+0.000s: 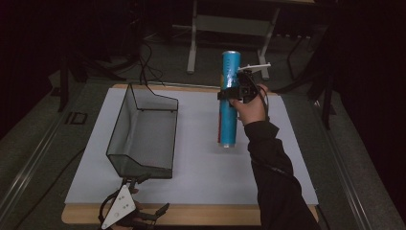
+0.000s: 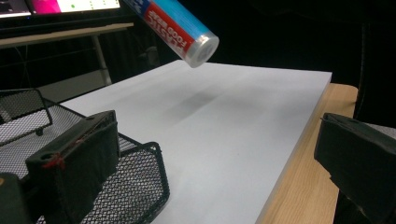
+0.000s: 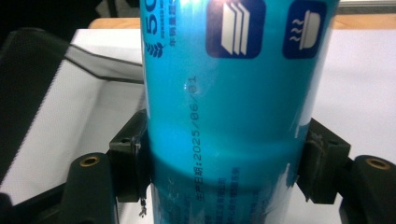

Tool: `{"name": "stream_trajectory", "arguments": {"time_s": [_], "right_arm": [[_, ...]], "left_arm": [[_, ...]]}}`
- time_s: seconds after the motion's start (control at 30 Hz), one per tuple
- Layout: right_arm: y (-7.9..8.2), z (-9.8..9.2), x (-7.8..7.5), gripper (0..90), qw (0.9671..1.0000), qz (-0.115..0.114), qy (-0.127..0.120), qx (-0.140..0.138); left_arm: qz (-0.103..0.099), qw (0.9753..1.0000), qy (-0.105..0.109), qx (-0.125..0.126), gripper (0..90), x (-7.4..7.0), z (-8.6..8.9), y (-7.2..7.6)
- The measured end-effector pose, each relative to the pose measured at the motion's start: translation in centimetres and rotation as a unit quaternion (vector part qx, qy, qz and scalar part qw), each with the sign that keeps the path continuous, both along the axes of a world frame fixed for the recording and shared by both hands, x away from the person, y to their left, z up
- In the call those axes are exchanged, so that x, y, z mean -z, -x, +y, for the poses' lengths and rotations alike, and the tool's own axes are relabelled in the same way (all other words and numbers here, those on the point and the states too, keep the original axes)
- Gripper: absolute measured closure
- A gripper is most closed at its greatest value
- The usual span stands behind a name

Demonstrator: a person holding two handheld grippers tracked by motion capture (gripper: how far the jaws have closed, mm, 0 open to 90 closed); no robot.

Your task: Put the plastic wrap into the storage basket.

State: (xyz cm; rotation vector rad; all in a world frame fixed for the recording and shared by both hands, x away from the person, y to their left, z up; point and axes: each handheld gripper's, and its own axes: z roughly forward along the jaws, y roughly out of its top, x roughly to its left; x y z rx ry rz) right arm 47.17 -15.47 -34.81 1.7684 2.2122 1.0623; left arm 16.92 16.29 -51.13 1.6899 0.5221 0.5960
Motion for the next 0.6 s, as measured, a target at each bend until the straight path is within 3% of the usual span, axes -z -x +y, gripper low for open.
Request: {"name": "stream_trajectory", "arguments": {"time_s": [0.6], "right_arm": [[0.6, 6.6, -1.9, 31.9, 0.9978, -0.027, -0.046, -0.039]], "left_arm": [[-0.004, 1.0000, 0.002, 0.001, 0.8, -0.1, 0.1, 0.2]]}}
